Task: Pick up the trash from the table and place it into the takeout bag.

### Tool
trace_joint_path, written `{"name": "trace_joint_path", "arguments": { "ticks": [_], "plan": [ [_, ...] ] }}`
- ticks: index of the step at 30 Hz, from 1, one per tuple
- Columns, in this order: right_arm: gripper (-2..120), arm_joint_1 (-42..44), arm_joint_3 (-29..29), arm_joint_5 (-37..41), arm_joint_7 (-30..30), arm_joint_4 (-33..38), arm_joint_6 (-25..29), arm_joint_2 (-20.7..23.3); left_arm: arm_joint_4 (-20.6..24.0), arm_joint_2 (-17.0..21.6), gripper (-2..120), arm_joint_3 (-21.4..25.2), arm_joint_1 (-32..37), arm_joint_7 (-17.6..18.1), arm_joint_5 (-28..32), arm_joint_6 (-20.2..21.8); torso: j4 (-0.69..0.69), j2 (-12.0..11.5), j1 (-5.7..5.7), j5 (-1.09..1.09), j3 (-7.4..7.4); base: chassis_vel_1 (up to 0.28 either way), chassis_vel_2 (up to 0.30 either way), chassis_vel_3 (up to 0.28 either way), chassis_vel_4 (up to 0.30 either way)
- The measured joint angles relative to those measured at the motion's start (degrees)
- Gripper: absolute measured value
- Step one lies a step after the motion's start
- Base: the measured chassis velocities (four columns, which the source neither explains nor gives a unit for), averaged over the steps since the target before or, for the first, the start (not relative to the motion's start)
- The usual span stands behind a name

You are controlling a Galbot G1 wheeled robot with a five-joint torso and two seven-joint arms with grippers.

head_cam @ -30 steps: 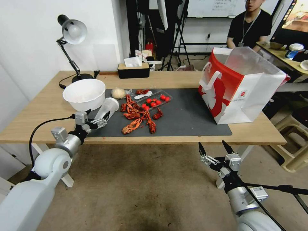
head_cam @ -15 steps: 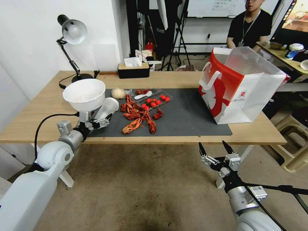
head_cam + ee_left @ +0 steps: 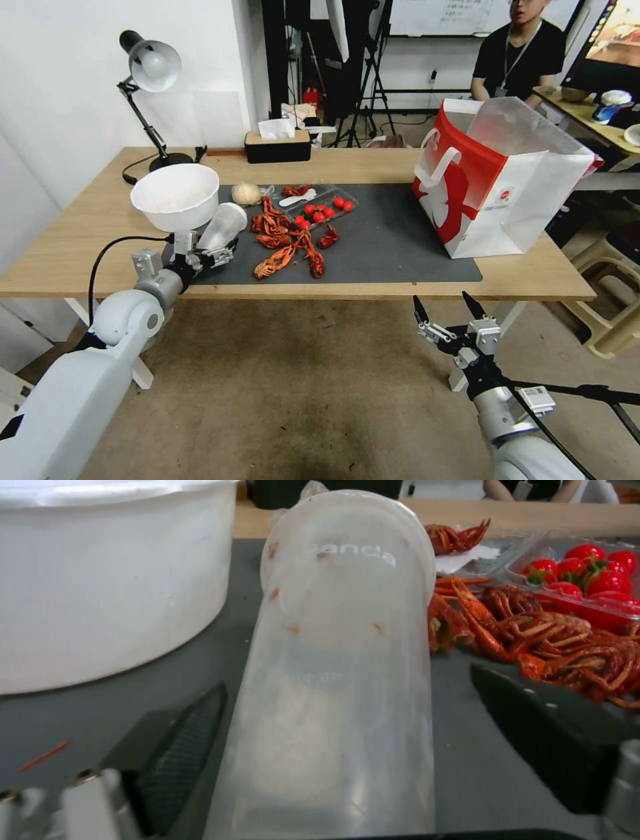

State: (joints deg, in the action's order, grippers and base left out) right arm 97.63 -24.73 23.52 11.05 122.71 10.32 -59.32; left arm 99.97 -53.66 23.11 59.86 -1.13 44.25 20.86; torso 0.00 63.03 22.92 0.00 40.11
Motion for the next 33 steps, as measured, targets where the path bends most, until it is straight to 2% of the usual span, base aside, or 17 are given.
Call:
{"name": "trace_joint_path", "arguments": {
  "ticks": [2, 3, 6, 7, 9, 11, 14, 24, 27, 28, 31, 32, 33],
  "plan": [
    [100, -0.2, -0.1, 0.0, 0.0, -0.1, 0.0, 0.0, -0.2, 0.2, 81, -0.2, 0.0, 0.0, -0.4, -0.1, 0.00, 0.0, 0.00, 0.00, 0.00, 0.000, 0.000, 0.000, 0.000],
    [100, -0.2, -0.1, 0.0, 0.0, -0.1, 0.0, 0.0, -0.2, 0.2, 81, -0.2, 0.0, 0.0, -0.4, -0.1, 0.00, 0.0, 0.00, 0.00, 0.00, 0.000, 0.000, 0.000, 0.000],
    [100, -0.5, -0.2, 0.1, 0.1, -0.2, 0.0, 0.0, -0.6, 0.8, 66, -0.6, -0.4, 0.1, -1.1, -0.5, 0.00, 0.0, 0.00, 0.00, 0.00, 0.000, 0.000, 0.000, 0.000],
    [100, -0.5, -0.2, 0.1, 0.1, -0.2, 0.0, 0.0, -0.6, 0.8, 66, -0.6, -0.4, 0.1, -1.1, -0.5, 0.00, 0.0, 0.00, 0.00, 0.00, 0.000, 0.000, 0.000, 0.000],
    [100, -0.6, -0.2, 0.1, 0.2, -0.3, 0.0, -0.1, -0.6, 1.1, 56, -0.6, -0.5, 0.3, -1.1, -0.4, 0.00, 0.0, 0.00, 0.00, 0.00, 0.000, 0.000, 0.000, 0.000],
    [100, -0.6, -0.2, 0.1, 0.2, -0.4, 0.0, -0.1, -0.5, 1.2, 54, -0.6, -0.5, 0.3, -1.1, -0.4, 0.00, 0.0, 0.00, 0.00, 0.00, 0.000, 0.000, 0.000, 0.000],
    [100, -0.8, 0.0, 0.1, 0.2, -0.4, 0.0, -0.2, -0.4, 1.4, 43, -0.6, -0.4, 0.3, -1.1, -0.4, -0.01, 0.0, 0.00, 0.00, 0.00, 0.000, 0.000, 0.000, 0.000],
    [100, -1.7, 0.3, 0.1, 0.3, -0.7, -0.3, -0.3, 0.4, 1.7, 42, 0.0, 1.2, -0.5, -0.4, -2.3, 0.01, 0.0, -0.01, -0.01, 0.00, 0.000, 0.000, 0.000, 0.000],
    [100, -2.4, 0.5, 0.2, 0.4, -0.7, -0.5, -0.3, 2.4, 2.3, 42, 1.2, 3.1, -2.5, 1.4, -7.1, 0.00, 0.0, -0.01, 0.00, 0.00, 0.000, 0.000, 0.000, 0.000],
    [100, -2.4, 0.5, 0.2, 0.4, -0.7, -0.5, -0.3, 2.4, 2.3, 42, 1.2, 3.1, -2.5, 1.4, -7.1, 0.00, 0.0, -0.01, 0.00, 0.00, 0.000, 0.000, 0.000, 0.000],
    [100, -2.9, 0.4, 0.5, 0.4, -0.7, -0.7, -0.2, 4.3, 3.4, 42, 2.1, 3.5, -6.3, 3.2, -12.2, 0.00, 0.0, -0.01, 0.01, 0.00, 0.000, 0.000, 0.000, 0.000],
    [100, -2.9, 0.4, 0.5, 0.4, -0.7, -0.7, -0.2, 4.3, 3.4, 42, 2.1, 3.5, -6.3, 3.2, -12.2, 0.00, 0.0, -0.01, 0.01, 0.00, 0.000, 0.000, 0.000, 0.000],
    [100, -3.1, 0.3, 0.6, 0.4, -0.7, -0.7, -0.2, 4.8, 3.8, 42, 2.1, 2.9, -8.2, 3.9, -13.9, 0.01, 0.0, -0.01, 0.00, 0.00, 0.000, 0.000, 0.000, 0.000]
  ]
}}
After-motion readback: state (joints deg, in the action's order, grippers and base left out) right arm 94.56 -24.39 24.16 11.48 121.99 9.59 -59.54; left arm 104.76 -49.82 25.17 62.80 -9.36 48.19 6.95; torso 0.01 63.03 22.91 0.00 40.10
